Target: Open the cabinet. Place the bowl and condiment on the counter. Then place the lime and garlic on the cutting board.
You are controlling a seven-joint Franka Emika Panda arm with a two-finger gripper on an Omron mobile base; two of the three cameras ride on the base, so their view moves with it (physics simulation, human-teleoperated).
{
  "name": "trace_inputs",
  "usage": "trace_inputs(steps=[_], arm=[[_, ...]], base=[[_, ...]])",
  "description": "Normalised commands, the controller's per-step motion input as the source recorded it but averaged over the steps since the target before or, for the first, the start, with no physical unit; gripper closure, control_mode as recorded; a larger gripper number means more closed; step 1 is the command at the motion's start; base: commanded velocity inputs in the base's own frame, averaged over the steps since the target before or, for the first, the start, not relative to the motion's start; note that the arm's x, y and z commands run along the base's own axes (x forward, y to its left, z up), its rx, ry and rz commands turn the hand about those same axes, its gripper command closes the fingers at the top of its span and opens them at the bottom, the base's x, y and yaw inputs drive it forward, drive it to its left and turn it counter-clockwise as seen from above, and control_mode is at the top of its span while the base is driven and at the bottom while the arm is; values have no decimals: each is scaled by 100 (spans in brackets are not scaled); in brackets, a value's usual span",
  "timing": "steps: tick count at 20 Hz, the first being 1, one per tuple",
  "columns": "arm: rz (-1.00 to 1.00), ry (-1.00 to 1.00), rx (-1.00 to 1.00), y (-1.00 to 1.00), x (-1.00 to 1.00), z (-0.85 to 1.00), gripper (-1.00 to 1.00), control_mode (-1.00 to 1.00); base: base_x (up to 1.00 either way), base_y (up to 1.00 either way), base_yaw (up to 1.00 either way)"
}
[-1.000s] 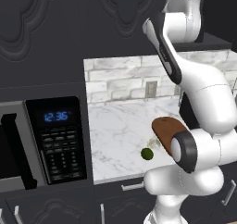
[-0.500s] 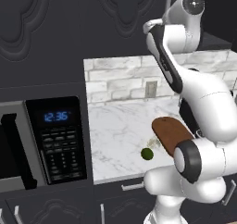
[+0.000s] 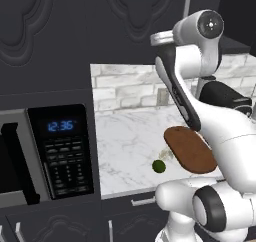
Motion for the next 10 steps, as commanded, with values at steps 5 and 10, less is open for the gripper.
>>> trace_inputs(steps=[5, 10], arm=[[5, -3, -5, 100, -100, 0, 100, -100], [14, 0, -6, 100, -100, 8, 100, -100]], base=[[0, 0, 0], [0, 0, 0]])
